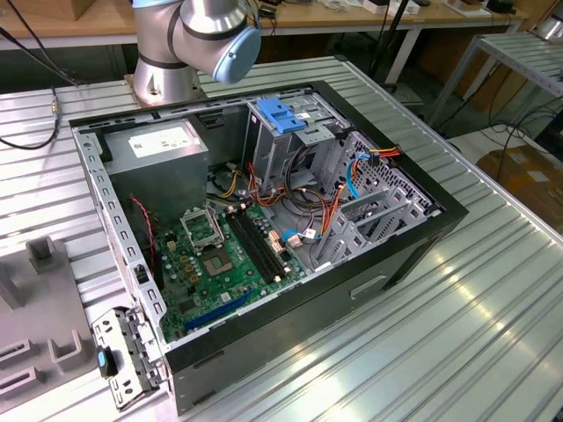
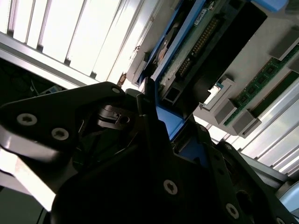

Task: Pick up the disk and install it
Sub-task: 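Pick up the disk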

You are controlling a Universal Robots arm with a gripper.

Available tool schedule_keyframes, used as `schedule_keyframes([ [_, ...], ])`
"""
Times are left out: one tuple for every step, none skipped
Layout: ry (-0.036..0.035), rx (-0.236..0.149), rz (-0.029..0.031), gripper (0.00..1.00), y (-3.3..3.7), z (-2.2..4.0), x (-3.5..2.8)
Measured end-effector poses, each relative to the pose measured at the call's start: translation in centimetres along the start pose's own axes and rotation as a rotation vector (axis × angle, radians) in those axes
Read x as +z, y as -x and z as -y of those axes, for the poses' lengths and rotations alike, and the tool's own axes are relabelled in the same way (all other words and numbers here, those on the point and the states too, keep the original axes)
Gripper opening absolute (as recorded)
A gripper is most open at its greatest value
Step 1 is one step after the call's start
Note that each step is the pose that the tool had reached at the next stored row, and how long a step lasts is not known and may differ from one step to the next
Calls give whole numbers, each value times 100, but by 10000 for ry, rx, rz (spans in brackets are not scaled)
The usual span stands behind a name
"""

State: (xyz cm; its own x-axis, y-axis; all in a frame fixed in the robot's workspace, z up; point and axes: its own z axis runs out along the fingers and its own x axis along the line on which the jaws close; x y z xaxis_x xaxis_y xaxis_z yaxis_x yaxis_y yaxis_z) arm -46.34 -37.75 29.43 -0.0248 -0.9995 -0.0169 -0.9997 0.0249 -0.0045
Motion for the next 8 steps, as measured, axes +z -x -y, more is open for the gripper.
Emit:
schedule_keyframes([
  [-1, 0, 1, 37, 0, 0, -5],
  [0, 1, -1, 37, 0, 0, -13],
  [4, 1, -2, 37, 0, 0, -24],
  [2, 0, -1, 37, 1, 0, -30],
  [4, 0, -2, 37, 1, 0, -44],
  [3, 0, -2, 37, 1, 0, -58],
  [3, 0, -2, 37, 1, 0, -70],
  [4, 0, -2, 37, 1, 0, -83],
])
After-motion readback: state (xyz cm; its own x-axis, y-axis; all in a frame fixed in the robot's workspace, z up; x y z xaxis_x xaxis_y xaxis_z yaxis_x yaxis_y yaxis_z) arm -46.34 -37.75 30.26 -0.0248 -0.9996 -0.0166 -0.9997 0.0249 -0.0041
